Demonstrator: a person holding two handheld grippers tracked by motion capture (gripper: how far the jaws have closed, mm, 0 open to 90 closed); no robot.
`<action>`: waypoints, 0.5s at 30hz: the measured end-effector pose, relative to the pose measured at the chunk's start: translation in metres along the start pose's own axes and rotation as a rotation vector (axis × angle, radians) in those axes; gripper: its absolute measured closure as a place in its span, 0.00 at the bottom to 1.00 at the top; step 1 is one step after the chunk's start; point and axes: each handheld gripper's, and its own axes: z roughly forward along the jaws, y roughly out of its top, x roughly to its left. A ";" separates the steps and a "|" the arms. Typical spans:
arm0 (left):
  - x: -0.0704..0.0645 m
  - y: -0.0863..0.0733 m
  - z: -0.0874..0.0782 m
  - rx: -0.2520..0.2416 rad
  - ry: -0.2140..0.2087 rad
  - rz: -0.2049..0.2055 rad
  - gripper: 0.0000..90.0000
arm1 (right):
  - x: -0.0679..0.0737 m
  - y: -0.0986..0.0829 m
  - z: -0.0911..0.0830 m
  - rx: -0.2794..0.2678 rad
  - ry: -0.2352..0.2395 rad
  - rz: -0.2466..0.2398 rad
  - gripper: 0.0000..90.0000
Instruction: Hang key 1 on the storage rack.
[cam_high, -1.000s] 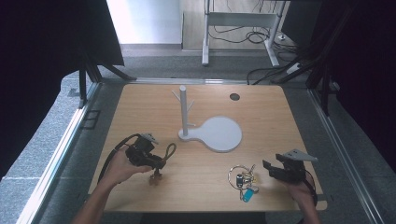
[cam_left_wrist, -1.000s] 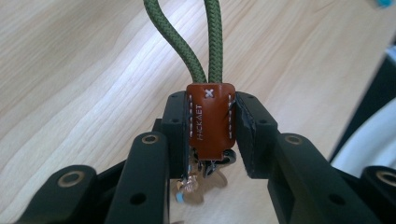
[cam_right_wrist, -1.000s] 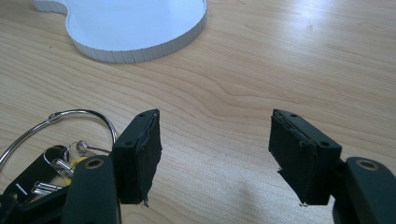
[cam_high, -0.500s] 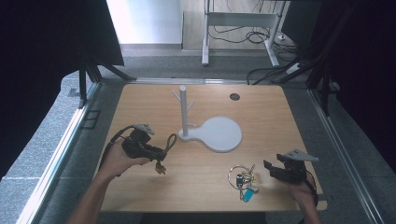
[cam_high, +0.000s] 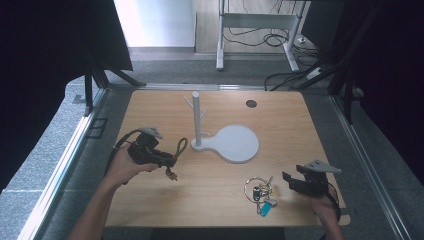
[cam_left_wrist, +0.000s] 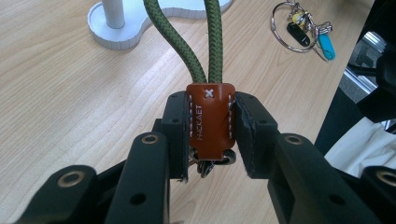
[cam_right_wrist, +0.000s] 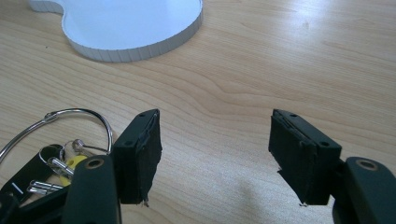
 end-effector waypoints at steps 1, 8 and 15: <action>0.001 0.000 0.000 0.003 0.002 0.000 0.75 | 0.000 0.000 0.000 0.000 0.000 0.000 0.38; 0.004 0.002 -0.002 -0.005 0.007 -0.011 0.75 | 0.000 0.000 0.000 0.000 -0.002 -0.001 0.38; 0.008 0.007 -0.007 -0.007 0.017 -0.008 0.75 | 0.000 0.000 0.000 0.004 -0.003 -0.001 0.38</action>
